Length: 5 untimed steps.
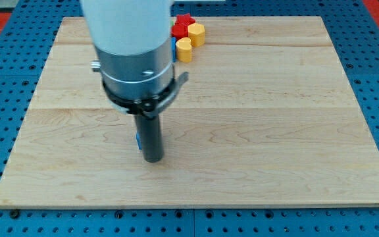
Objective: Push blue cube into group of blocks
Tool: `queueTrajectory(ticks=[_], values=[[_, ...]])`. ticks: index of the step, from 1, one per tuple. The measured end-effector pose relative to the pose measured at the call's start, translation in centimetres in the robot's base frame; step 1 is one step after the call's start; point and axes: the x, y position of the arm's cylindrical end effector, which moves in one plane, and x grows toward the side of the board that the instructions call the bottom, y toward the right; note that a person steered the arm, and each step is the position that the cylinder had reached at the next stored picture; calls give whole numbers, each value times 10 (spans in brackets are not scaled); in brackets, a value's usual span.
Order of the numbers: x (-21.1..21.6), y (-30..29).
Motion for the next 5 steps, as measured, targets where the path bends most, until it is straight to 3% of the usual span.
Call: queueTrajectory(ticks=[3, 4, 5], values=[[-110, -18], [-126, 19], [-174, 23]])
